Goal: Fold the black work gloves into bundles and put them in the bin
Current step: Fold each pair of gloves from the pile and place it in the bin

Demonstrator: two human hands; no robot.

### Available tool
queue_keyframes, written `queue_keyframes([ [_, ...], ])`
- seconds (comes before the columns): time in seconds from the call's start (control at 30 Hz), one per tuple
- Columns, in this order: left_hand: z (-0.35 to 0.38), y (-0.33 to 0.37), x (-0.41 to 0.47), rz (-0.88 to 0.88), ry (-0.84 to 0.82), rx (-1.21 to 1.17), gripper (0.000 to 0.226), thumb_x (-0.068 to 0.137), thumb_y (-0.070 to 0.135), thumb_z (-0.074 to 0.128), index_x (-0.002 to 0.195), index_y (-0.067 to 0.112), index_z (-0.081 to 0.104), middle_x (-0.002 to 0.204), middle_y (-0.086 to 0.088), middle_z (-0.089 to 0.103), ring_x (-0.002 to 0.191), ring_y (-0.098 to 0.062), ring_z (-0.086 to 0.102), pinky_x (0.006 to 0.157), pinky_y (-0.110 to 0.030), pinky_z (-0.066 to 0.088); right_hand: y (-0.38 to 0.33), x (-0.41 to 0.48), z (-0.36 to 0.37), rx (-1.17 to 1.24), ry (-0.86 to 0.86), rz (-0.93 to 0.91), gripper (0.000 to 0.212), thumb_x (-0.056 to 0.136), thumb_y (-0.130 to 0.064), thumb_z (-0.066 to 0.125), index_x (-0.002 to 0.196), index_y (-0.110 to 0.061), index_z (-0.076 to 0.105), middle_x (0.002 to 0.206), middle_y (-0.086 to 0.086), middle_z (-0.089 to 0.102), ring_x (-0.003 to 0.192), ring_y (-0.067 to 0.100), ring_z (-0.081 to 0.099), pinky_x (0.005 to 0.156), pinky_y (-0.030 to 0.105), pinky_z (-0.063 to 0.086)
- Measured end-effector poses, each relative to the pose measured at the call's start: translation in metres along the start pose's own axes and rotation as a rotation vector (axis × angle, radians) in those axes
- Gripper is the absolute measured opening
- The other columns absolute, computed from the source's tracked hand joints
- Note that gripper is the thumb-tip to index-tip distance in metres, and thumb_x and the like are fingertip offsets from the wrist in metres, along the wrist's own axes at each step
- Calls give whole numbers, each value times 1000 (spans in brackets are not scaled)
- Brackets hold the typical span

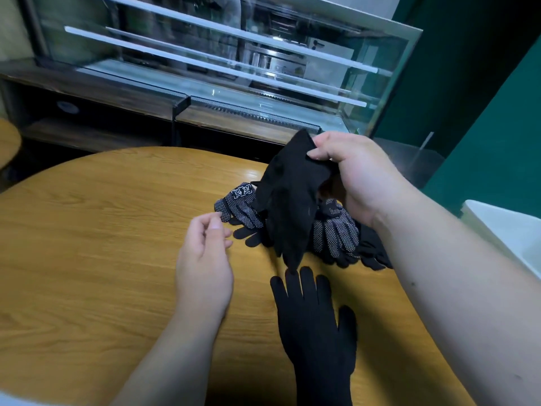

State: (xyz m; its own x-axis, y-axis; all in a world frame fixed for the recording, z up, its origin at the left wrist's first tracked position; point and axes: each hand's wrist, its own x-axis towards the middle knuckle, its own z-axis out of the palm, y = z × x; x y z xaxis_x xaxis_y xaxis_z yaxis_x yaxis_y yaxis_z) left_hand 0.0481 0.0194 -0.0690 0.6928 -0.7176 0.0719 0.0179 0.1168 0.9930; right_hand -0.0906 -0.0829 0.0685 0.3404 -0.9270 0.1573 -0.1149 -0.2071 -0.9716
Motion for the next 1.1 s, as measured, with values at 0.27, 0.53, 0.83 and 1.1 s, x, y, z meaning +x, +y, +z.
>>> queue_keyframes([
  [0.27, -20, 7, 10, 68, 249, 53, 24, 99, 42, 37, 112, 28, 52, 122, 9, 44, 119, -13, 44, 94, -26, 28, 16, 22, 68, -174, -309, 181, 23, 102, -27, 50, 100, -10, 66, 75, 11, 67, 73, 31, 66, 82, 47, 54],
  [0.53, -34, 4, 27, 33, 336, 40, 10, 103, 30, 45, 108, 29, 53, 120, 10, 47, 120, -13, 43, 90, -20, 27, 71, 75, 95, -673, -181, 82, 12, 89, -27, 61, 89, -18, 69, 84, -3, 73, 81, 22, 67, 77, 34, 56],
  [0.83, -37, 1, 34, 13, 244, 97, 17, 100, 34, 42, 98, 29, 58, 105, 19, 52, 89, 22, 44, 71, 5, 28, 116, 95, 125, -1369, -210, -117, 31, 86, -44, 63, 103, -18, 65, 102, 5, 66, 96, 30, 59, 79, 35, 53],
  [1.1, -36, -1, 34, -23, 187, 57, 15, 97, 34, 49, 89, 30, 61, 93, 13, 61, 77, 3, 53, 70, -17, 37, 97, 87, 103, -892, -111, 35, 20, 88, -30, 57, 83, -12, 65, 77, 3, 63, 74, 26, 58, 67, 34, 46],
])
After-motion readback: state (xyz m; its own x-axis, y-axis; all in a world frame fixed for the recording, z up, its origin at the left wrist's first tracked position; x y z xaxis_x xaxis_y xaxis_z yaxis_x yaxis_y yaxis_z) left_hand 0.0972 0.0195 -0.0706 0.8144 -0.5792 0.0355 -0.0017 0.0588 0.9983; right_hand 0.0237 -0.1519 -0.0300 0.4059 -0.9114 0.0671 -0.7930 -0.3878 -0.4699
